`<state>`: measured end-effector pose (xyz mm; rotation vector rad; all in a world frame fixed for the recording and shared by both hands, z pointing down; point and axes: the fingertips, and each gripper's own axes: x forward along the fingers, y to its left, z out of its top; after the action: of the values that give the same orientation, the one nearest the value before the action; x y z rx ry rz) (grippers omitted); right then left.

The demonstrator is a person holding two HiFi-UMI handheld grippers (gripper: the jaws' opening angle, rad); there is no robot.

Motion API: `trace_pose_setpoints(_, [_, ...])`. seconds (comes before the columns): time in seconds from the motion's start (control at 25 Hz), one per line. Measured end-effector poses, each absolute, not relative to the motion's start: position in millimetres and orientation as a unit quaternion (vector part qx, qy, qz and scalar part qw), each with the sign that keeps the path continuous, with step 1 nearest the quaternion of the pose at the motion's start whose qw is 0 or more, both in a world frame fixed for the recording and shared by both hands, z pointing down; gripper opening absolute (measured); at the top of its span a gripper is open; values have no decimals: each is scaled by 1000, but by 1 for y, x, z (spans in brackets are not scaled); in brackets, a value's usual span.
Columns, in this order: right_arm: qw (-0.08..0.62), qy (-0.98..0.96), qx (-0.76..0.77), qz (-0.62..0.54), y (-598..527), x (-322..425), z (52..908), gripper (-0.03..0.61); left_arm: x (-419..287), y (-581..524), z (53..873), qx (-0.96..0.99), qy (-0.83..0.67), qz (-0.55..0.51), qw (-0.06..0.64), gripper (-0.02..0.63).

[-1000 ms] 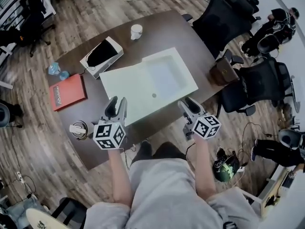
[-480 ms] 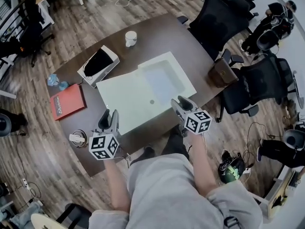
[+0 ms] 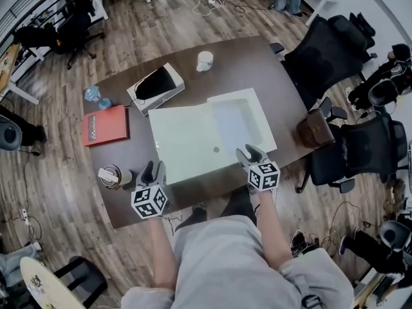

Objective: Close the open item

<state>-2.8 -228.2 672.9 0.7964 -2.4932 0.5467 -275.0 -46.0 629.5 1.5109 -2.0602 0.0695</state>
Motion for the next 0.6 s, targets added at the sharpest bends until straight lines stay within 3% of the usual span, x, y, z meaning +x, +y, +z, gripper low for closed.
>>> trace_pose_setpoints(0.6, [266,-894,301,198,-313,70,708,173,-265,-27,710,380,-848,-12,369,215])
